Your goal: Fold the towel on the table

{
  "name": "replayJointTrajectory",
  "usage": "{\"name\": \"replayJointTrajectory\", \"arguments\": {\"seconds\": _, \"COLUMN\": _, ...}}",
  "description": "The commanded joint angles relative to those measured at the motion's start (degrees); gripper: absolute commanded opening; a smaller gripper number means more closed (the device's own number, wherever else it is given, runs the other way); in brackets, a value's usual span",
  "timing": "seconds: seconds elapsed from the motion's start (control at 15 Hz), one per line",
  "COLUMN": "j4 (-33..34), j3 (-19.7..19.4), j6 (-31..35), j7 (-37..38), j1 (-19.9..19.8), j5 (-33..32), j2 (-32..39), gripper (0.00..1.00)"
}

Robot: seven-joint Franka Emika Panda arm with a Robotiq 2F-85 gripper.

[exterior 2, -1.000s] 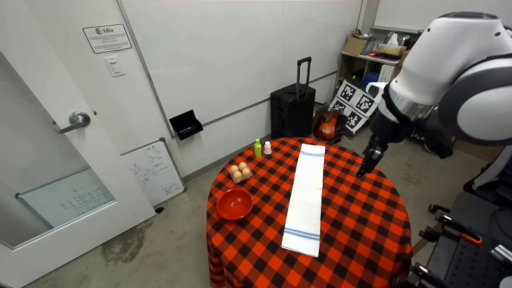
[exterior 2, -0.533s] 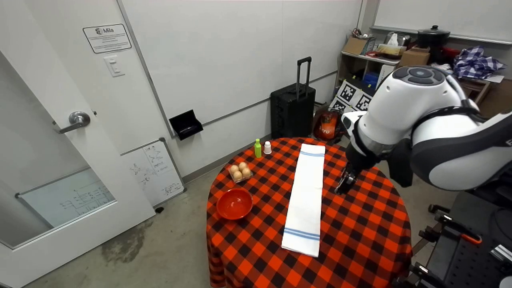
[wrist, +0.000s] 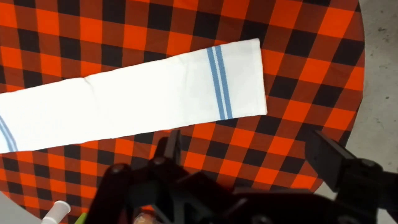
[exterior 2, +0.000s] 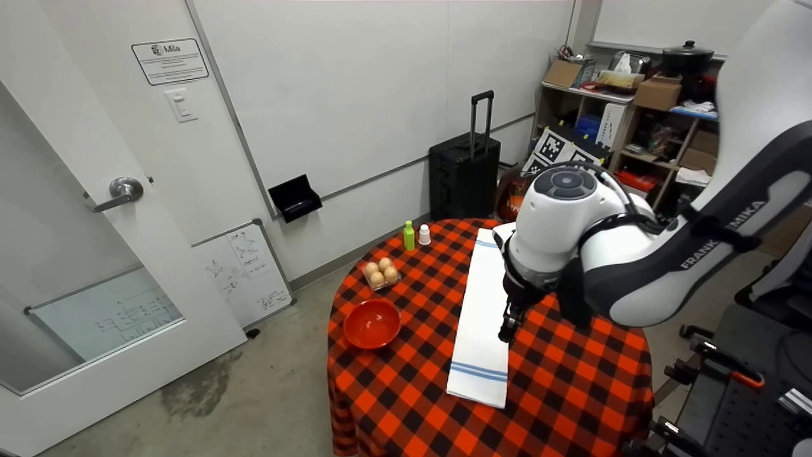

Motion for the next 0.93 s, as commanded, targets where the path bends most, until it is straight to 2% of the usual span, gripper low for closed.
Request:
{"name": "replayJointTrajectory", "arguments": {"seconds": 0.0, "j4": 6.4, "j3": -0.5, "j6": 1.0, "j7": 1.2, "j1": 3.1, "j5": -1.5, "j2": 10.3, "gripper": 1.00}}
{"name": "replayJointTrajectory", "arguments": {"seconds": 0.13, "j4": 8.0, "j3": -1.7, "j6": 2.2, "j7": 1.2, "j1": 5.2, "j5": -2.7, "j2": 14.4, "gripper": 1.00}}
{"name": "replayJointTrajectory", "arguments": {"seconds": 0.4, "j4": 11.7, "j3": -6.5, "j6": 6.1, "j7": 2.3, "j1": 11.1, "j5": -5.8, "j2": 21.8, "gripper": 1.00}}
{"name": "replayJointTrajectory", "arguments": {"seconds": 0.67, "j4": 16.2, "j3": -13.9, "j6": 10.1, "j7": 4.7, "j1": 18.8, "j5": -7.3, "j2": 28.2, "gripper": 1.00}}
{"name": "replayJointTrajectory", "arguments": {"seconds": 0.87, "j4": 18.9, "j3": -17.9, "j6": 10.7, "j7": 6.6, "j1": 23.7, "j5": -6.1, "j2": 32.0, "gripper": 1.00}}
